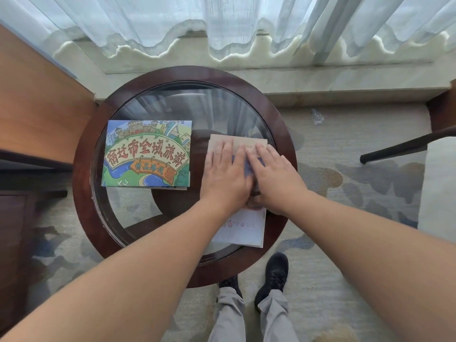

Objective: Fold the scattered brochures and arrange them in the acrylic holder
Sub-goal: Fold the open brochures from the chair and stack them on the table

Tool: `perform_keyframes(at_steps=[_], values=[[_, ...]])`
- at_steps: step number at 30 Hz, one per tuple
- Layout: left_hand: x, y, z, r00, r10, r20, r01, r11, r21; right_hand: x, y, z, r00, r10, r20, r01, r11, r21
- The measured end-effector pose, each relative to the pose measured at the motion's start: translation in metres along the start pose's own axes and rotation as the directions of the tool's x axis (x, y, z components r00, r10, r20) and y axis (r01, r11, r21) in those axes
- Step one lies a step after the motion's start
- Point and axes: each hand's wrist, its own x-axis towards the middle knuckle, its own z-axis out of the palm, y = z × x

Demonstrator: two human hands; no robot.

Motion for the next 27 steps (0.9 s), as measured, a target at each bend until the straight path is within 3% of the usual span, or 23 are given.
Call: perform_keyframes(at_steps=[6,13,20,24,27], values=[[-0.024,-0.009,0.034,0.993,0.104,0.063,-0.114,0.978,0.173,-0.001,0.003,0.008,1.0,0.024,-0.008,-0.024,1.0,0.008],[-0.086,-0.02,0.039,0.974,0.174,0.146,-0.2,0.962,0.185,0.0,0.002,0.01,0.999,0.046,0.017,-0.046,0.999,-0.012],[-0.103,-0.018,0.037,0.961,0.088,0.264,-0.159,0.951,0.264,-0.002,0.002,0.009,0.999,0.05,0.004,-0.05,0.999,0.02],[-0.089,0.0,0.009,0.943,0.012,0.334,-0.114,0.951,0.287,-0.049,0.007,0.002,0.996,0.071,-0.044,-0.063,0.986,0.154],[-0.071,0.029,-0.021,0.945,0.024,0.325,-0.11,0.962,0.248,-0.11,0.034,-0.008,0.979,0.183,-0.084,-0.15,0.94,0.305]])
